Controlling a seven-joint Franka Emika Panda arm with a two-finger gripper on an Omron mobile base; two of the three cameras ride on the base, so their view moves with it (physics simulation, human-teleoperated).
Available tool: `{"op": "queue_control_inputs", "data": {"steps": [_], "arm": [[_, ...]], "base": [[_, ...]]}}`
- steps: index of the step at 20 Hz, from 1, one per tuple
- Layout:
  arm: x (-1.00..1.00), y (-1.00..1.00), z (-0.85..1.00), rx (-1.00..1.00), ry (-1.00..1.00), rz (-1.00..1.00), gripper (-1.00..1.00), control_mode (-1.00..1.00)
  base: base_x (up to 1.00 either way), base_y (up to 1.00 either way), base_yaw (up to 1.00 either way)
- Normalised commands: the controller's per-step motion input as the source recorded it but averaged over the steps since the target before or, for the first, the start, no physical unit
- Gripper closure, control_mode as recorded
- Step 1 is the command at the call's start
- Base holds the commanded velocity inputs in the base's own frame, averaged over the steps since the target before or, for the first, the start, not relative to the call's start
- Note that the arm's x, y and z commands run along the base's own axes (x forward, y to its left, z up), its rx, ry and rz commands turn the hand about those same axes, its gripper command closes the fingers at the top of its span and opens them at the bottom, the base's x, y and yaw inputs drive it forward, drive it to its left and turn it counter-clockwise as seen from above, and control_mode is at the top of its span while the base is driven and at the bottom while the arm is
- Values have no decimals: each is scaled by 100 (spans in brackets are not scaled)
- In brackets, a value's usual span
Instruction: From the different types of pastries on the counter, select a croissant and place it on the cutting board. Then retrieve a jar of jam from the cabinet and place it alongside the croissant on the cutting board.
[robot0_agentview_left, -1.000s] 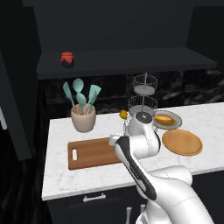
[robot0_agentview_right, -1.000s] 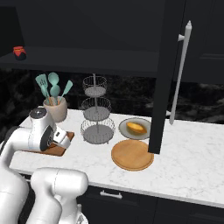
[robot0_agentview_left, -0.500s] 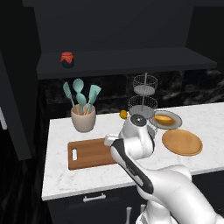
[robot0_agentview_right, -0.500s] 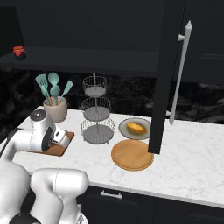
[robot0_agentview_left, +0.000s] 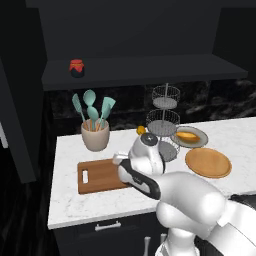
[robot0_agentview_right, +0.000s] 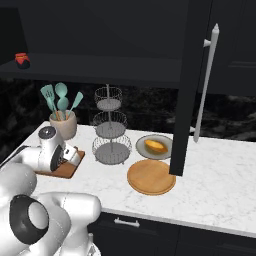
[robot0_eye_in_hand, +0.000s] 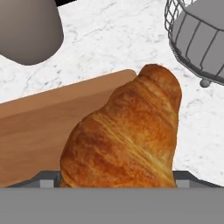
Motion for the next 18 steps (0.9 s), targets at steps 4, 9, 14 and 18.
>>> {"op": "queue_control_inputs", "data": {"steps": [4,9,14,18], "arm": [[36,2,-37,0,9,0,100,-100],[31,13,-25,0,7,1,100,-100],[41,6,-6,0,2,0,-100,-100],[21,8,-8,0,2,0,-100,-100]], "base": [[0,0,0],[0,0,0],[0,0,0],[0,0,0]]}}
